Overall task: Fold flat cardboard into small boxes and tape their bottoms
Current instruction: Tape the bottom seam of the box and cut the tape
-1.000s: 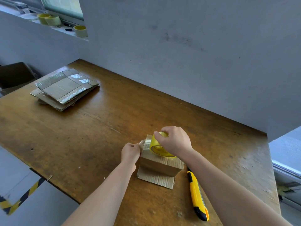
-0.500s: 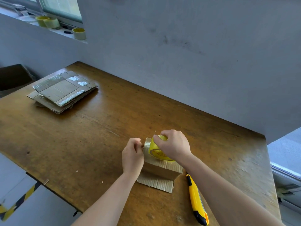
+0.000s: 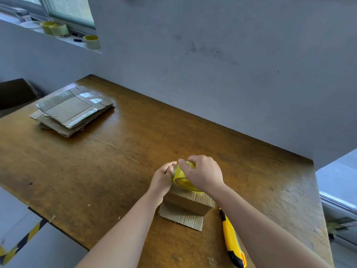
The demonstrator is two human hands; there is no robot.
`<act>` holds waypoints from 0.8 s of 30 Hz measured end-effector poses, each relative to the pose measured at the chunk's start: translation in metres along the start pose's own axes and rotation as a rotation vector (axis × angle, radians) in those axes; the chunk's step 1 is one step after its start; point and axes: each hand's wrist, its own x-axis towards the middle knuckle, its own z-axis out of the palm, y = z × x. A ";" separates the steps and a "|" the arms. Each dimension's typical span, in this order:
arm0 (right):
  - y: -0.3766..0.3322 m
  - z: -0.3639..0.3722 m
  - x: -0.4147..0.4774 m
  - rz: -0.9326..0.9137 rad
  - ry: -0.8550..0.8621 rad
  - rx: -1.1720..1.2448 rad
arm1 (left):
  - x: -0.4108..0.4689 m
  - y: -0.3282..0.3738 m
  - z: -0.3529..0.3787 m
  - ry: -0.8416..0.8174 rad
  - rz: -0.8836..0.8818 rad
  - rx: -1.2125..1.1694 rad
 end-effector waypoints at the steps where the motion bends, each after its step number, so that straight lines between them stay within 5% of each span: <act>1: 0.000 -0.002 0.000 0.008 -0.024 0.026 | 0.001 -0.001 0.001 0.004 0.002 0.010; 9: 0.024 -0.027 0.004 0.097 -0.330 0.350 | 0.008 -0.013 0.004 0.061 0.092 0.214; 19: 0.046 -0.047 -0.009 0.043 -0.236 0.087 | 0.008 -0.015 0.005 0.091 0.186 0.388; 24: 0.048 -0.046 -0.012 0.019 -0.148 -0.272 | 0.010 -0.018 0.003 0.082 0.209 0.412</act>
